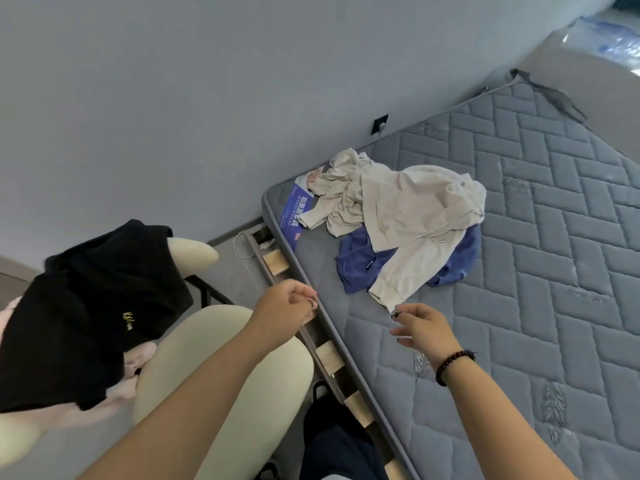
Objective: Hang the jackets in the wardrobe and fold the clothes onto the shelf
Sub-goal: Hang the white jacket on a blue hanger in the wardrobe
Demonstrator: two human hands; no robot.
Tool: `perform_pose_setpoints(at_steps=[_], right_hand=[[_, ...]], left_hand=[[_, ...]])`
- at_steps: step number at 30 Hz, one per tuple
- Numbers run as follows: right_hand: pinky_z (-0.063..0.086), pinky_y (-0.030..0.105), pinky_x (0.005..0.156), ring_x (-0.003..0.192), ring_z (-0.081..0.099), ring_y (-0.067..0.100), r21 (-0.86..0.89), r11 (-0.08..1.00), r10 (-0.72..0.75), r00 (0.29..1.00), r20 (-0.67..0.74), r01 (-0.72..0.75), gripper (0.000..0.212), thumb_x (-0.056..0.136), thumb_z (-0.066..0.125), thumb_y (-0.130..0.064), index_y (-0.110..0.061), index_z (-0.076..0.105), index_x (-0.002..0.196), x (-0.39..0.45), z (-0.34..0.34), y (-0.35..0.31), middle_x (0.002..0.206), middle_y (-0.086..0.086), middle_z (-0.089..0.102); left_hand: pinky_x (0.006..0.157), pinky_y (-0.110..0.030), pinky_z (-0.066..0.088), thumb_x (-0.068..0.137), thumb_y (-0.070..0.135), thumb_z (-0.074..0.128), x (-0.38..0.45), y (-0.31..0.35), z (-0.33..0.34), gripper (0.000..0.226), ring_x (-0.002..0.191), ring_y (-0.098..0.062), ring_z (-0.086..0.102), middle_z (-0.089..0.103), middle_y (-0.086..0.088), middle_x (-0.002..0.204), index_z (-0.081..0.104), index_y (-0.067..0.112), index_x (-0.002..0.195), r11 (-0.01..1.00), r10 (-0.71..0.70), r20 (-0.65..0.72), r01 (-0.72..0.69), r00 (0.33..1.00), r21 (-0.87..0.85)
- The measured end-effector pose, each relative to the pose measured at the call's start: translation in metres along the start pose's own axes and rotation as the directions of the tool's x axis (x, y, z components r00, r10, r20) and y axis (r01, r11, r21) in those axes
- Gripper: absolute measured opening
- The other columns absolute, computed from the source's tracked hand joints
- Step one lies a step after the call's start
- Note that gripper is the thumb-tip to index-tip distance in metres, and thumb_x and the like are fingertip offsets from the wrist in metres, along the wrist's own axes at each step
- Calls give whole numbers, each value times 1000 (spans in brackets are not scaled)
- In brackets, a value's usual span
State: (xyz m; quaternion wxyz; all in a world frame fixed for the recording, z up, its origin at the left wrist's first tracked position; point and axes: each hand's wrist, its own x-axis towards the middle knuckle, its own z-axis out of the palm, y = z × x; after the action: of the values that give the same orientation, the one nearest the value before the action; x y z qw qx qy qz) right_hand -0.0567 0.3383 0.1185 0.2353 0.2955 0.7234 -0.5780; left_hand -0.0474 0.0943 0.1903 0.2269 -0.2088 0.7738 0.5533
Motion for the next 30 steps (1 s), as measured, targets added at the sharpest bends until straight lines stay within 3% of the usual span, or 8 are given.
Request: perform_pose_setpoints(at_steps=[6,10,13,19,21,25,28,30], right_hand=[[49,31,58,71,61,26,59,953,299,954,-14,-298,30,91,51,0,2,48,121,126,0,8,106,21,60],[42,37,55,85,59,51,133,915,399,906,-145,-381,40,90,49,7,18,44,128,191,-5,25,119,36,55],[53,47,89,111,59,42,293,857,485,855,-185,-423,40,90,54,3,11,46,128,226,-7,31,126,27,53],[49,44,98,115,56,37,765,547,551,834,-23,-341,65,90,58,-5,-14,28,147,274,-11,48,152,17,23],[48,44,99,117,54,38,848,425,544,838,40,-317,67,91,57,-5,-16,24,148,285,-12,52,150,17,25],[51,33,82,103,56,29,756,498,541,834,112,-425,36,94,56,-8,-3,46,128,295,-14,47,137,17,45],[52,34,85,118,51,31,691,556,575,814,81,-461,41,93,59,-10,-11,48,132,301,-23,44,148,18,31],[56,38,74,123,48,35,680,569,587,808,58,-463,45,92,61,-12,-15,48,135,306,-28,46,153,17,22]], left_hand=[[60,-14,41,91,7,57,82,-4,33,12,79,-9,67,72,0,88,65,15,95,984,-177,-21,177,984,3],[67,-16,46,91,5,56,124,-10,52,12,77,-8,68,72,-1,87,65,13,95,970,-244,-12,244,970,-9],[71,-19,47,91,4,54,150,-19,60,16,77,-6,68,72,1,84,65,15,93,963,-270,-7,270,963,16],[72,-19,45,91,8,53,181,-34,72,18,79,-1,68,73,6,84,62,23,97,949,-307,-49,310,950,55],[70,-19,45,91,8,52,184,-38,79,18,81,-3,68,72,6,84,60,22,99,941,-331,-48,334,942,59],[66,-19,44,90,6,52,184,-37,95,18,84,-10,68,73,4,81,61,20,97,934,-347,-29,349,937,82],[66,-20,44,90,7,53,183,-31,104,18,83,-10,68,73,5,79,63,20,96,934,-347,-10,347,938,84],[66,-21,45,90,9,53,184,-27,107,17,83,-10,68,73,6,81,63,21,96,941,-327,0,326,945,86]])
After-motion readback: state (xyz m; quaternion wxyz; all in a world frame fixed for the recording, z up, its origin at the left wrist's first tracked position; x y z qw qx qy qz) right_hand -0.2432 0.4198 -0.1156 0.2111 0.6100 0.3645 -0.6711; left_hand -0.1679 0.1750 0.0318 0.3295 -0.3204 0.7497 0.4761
